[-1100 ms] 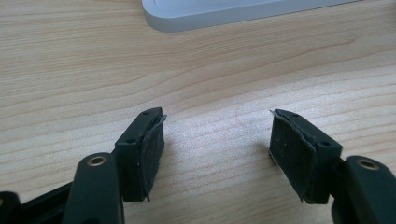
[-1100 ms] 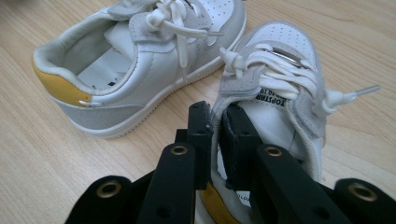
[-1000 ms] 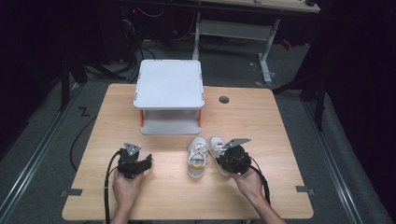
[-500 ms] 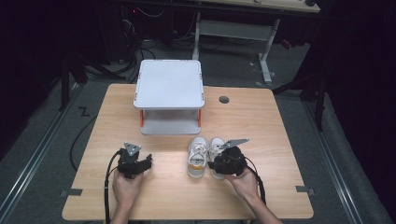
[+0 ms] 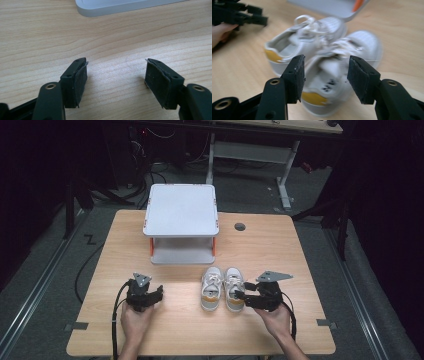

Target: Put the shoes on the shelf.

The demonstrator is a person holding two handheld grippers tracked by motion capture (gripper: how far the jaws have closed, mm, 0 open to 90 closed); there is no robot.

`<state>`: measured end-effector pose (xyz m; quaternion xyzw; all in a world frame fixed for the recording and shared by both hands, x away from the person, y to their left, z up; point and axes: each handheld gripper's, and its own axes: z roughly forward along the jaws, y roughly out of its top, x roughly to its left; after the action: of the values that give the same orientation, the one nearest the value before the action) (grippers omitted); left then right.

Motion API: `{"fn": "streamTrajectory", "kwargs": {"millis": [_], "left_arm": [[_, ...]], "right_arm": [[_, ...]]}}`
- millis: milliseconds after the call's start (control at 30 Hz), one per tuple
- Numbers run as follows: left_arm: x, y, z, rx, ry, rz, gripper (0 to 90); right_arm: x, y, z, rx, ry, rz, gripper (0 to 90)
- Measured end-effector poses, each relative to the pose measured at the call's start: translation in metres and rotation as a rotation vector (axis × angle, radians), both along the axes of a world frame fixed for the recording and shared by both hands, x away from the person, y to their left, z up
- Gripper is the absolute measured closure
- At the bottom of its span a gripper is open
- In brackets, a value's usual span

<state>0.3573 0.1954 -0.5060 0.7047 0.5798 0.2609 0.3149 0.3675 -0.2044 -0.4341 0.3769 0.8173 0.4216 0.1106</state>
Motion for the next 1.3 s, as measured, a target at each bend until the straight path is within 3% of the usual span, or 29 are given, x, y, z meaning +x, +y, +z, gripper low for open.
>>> {"fn": "streamTrajectory", "kwargs": {"millis": [100,167,200,233,367,600,833,900,1100,1233,1300], "left_arm": [[0.0,-0.001,0.0,0.0,0.0,-0.002,33.4],[0.0,-0.001,0.0,-0.002,0.001,-0.002,32.7],[0.0,-0.001,0.0,-0.002,0.001,-0.003,31.8],[0.0,-0.001,0.0,-0.003,0.002,-0.003,31.8],[0.0,-0.001,0.0,-0.005,0.003,-0.005,31.6],[0.0,0.0,0.0,-0.016,0.006,-0.012,29.9],[0.0,-0.002,0.0,-0.004,0.004,-0.013,29.3],[-0.001,-0.003,0.001,-0.029,0.014,-0.018,29.4],[-0.003,-0.009,0.003,-0.05,0.026,-0.034,29.1],[-0.008,-0.02,0.01,-0.074,0.007,-0.066,29.6],[-0.011,-0.029,0.017,-0.08,-0.007,-0.085,34.5]], "right_arm": [[0.002,-0.021,-0.007,-0.015,-0.038,-0.081,47.0],[0.006,-0.037,-0.016,-0.025,-0.027,-0.141,46.8],[0.011,-0.052,-0.025,-0.036,-0.015,-0.2,46.8],[0.011,-0.052,-0.025,-0.036,-0.015,-0.2,46.8],[0.018,-0.077,-0.042,-0.051,0.006,-0.3,46.3],[0.025,-0.1,-0.056,-0.093,0.02,-0.391,45.6],[0.029,-0.1,-0.061,-0.115,0.019,-0.409,44.3],[0.03,-0.097,-0.064,-0.145,0.004,-0.412,43.8],[0.028,-0.094,-0.067,-0.173,-0.032,-0.409,42.6],[0.028,-0.093,-0.067,-0.171,-0.028,-0.403,41.3],[0.028,-0.093,-0.067,-0.171,-0.028,-0.403,41.3]]}}
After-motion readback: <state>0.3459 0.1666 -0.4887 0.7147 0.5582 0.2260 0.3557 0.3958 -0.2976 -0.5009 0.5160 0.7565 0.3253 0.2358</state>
